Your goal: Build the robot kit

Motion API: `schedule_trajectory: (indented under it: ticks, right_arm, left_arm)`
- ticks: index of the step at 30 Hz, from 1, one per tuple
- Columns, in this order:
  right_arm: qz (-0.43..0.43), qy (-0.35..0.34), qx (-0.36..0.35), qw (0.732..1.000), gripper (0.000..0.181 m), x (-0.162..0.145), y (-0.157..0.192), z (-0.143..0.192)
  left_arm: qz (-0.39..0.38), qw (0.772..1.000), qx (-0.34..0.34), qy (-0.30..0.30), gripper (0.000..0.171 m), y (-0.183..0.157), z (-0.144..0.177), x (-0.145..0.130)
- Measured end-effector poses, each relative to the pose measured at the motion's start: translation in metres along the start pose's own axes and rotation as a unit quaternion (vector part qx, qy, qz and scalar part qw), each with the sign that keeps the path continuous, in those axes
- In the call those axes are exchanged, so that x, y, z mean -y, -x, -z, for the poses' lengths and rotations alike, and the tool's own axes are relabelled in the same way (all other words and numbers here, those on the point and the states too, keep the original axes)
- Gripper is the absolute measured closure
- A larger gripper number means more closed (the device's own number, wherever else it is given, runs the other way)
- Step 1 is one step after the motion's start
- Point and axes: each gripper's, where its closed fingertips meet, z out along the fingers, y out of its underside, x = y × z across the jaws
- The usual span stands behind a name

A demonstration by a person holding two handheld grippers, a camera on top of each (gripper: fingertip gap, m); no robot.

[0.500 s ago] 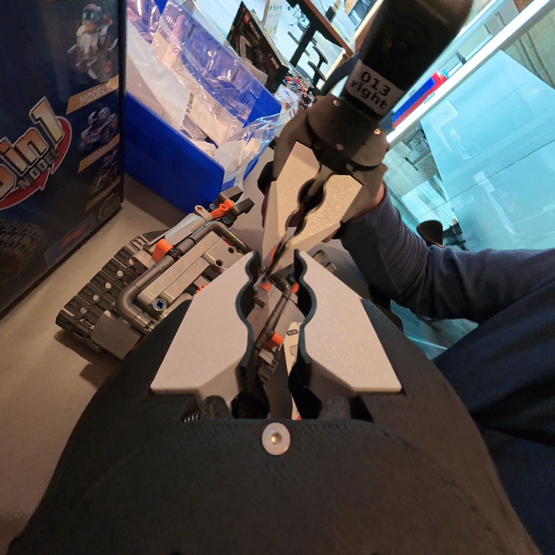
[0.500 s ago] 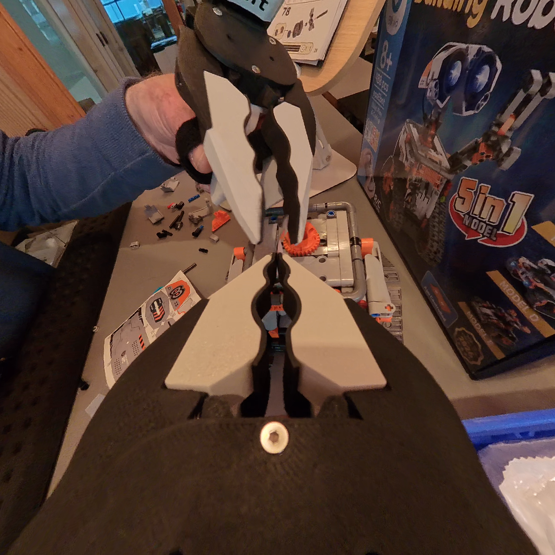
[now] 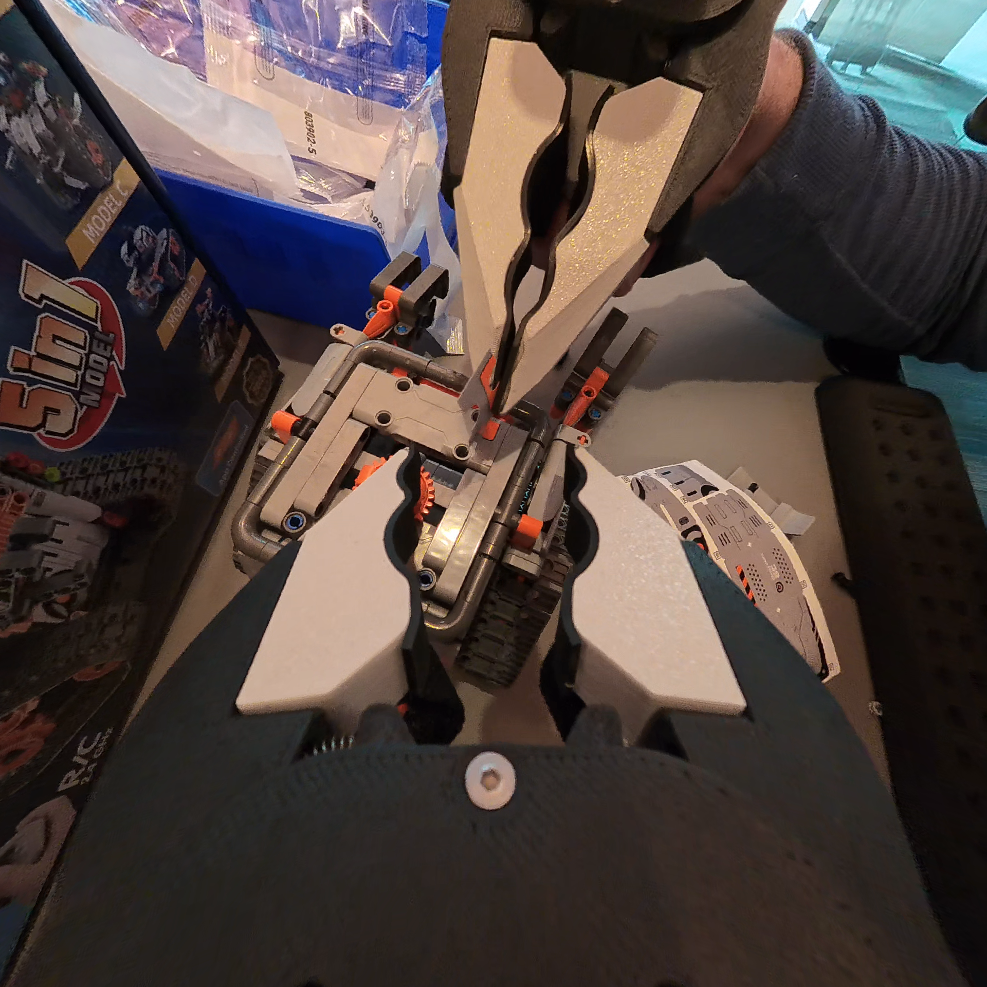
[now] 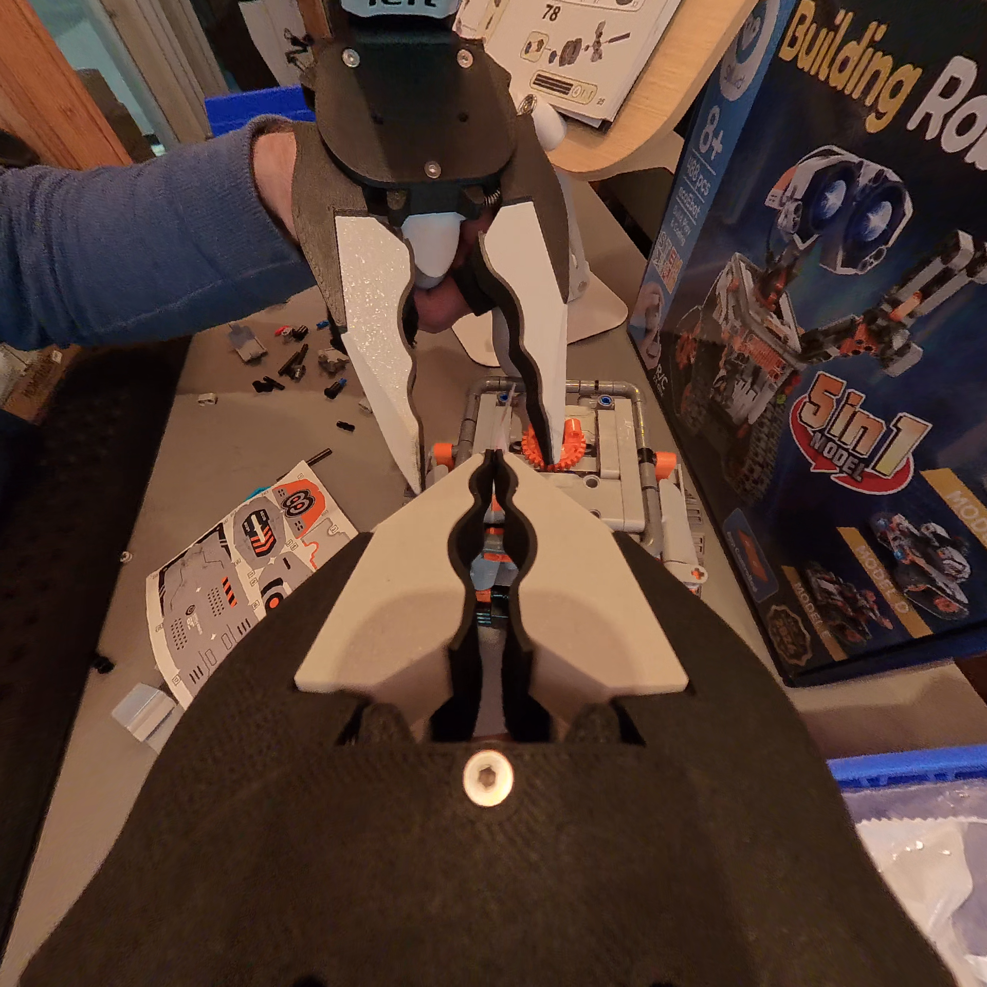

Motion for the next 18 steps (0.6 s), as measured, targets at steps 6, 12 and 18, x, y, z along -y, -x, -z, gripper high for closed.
schedule_trajectory:
  ticks: [6,12,18]
  right_arm:
    - [0.012,0.002,0.003,1.000,0.181,0.000,0.003,0.001]
    - [0.019,0.003,0.013,1.000,0.181,0.002,0.009,-0.001]
    - [0.006,-0.036,0.009,0.999,0.181,0.018,0.006,0.008]
  left_arm:
    - [-0.025,0.999,0.026,0.000,0.128,0.005,-0.001,-0.002]
    - [-0.029,0.999,0.033,-0.006,0.127,0.006,-0.002,-0.001]
    - [-0.031,0.999,0.037,-0.009,0.126,0.007,-0.003,0.000]
